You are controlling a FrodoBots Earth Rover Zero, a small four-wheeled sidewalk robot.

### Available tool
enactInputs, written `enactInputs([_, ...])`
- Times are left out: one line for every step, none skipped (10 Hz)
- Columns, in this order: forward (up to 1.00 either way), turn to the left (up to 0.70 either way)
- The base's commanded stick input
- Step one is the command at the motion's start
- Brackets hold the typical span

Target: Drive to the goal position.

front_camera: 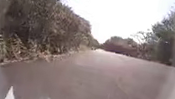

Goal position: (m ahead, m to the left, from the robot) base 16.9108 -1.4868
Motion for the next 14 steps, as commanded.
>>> enactInputs([0.85, -0.16])
enactInputs([0.85, -0.20])
enactInputs([0.85, -0.25])
enactInputs([0.85, -0.29])
enactInputs([0.85, -0.34])
enactInputs([0.85, -0.34])
enactInputs([0.85, -0.34])
enactInputs([0.85, 0.00])
enactInputs([0.85, 0.00])
enactInputs([0.85, 0.00])
enactInputs([0.85, 0.00])
enactInputs([0.85, 0.00])
enactInputs([0.85, 0.00])
enactInputs([0.85, 0.00])
